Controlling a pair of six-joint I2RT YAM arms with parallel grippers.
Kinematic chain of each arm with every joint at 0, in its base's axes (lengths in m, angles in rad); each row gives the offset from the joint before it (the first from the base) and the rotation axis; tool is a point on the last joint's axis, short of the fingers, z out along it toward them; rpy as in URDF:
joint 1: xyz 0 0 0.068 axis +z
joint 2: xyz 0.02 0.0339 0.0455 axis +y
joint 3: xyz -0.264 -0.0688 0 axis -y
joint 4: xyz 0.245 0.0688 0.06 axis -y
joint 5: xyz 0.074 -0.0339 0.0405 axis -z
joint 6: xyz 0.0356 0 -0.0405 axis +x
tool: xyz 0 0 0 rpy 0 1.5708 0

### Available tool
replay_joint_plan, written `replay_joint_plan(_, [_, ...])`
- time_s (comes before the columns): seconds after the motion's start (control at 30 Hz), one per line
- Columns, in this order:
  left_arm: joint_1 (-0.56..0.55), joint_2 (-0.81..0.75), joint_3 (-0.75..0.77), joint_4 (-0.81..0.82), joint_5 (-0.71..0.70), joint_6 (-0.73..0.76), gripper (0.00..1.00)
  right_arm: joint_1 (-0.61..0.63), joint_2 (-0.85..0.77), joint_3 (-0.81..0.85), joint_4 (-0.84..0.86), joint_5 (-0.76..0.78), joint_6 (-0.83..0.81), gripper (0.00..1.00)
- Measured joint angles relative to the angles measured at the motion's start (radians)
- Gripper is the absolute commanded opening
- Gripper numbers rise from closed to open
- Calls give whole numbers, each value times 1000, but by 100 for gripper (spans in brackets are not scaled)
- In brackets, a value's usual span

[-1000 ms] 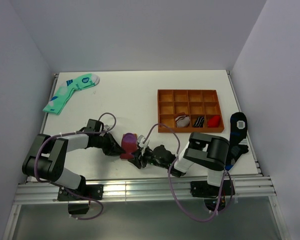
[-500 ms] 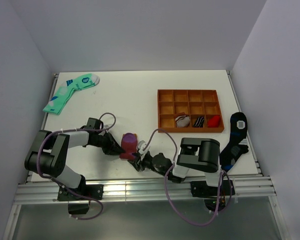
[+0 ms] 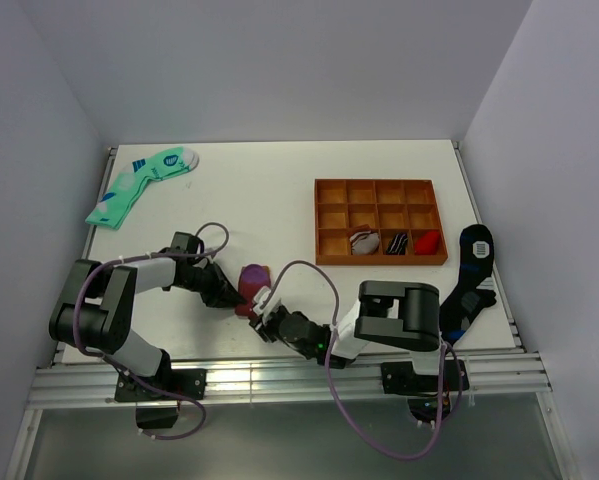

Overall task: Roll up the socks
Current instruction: Roll the sock at the center of the board.

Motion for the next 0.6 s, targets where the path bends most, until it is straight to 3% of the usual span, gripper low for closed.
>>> replay_joint_plan(0.4, [1,4,44,-56,-30,35,0,35,4,109,-198,133,-49,43])
replay_joint_plan(0.6, [3,16,47,-56,-21,39,0,37,2,107,-200,146,-53,29])
